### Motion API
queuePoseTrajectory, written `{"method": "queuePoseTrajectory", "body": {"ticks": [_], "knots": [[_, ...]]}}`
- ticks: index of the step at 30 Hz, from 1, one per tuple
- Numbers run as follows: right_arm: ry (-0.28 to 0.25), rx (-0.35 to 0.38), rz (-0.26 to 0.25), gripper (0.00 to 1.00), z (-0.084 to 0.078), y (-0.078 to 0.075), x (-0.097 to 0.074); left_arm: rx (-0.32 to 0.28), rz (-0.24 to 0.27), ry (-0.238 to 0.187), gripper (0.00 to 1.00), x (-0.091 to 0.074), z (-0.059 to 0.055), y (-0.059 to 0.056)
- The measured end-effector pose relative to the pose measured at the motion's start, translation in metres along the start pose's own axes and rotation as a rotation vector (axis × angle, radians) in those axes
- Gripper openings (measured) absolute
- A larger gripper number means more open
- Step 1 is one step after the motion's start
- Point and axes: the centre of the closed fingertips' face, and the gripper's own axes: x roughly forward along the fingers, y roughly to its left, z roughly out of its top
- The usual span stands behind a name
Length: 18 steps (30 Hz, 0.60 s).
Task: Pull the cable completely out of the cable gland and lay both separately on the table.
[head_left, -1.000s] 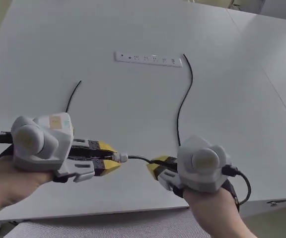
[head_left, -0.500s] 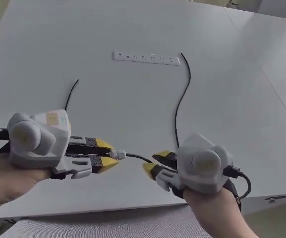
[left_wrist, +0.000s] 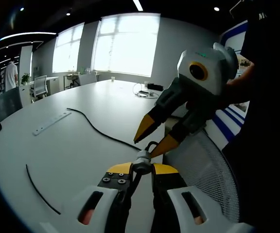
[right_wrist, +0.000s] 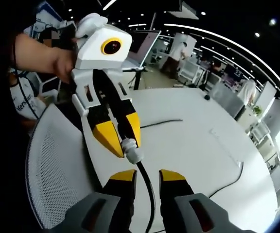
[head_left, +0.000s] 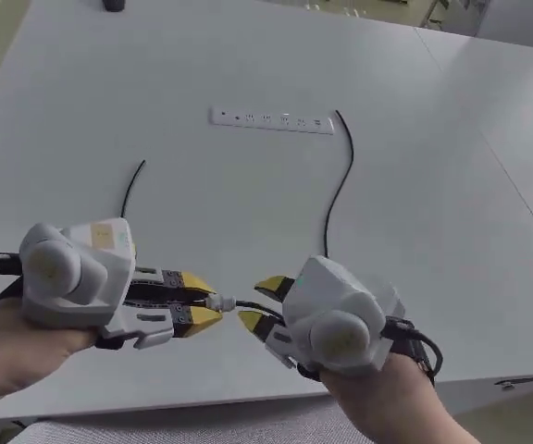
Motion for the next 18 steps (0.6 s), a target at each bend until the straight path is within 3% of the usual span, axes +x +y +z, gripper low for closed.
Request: {"method": "queuePoseTrajectory", "body": {"ticks": [3,11,18], "knots": [[0.008,-0.066,0.010,0.10,0.0038,0.0032,0.0014,0.001,-0.002,0.003,0.15,0.0002,0.0007,-0.0005],[0.029,-0.137,0.025,0.02,0.0023,0.0064,0.0049,0.000,-0.005,0.010,0.15,0.0012,0.0006,0.0000],[0.034,-0.119,0.025,0.01,0.0000,0.0050,0.0066,0.001,-0.002,0.012,0.15,0.0023,-0.0005,0.0016]]}}
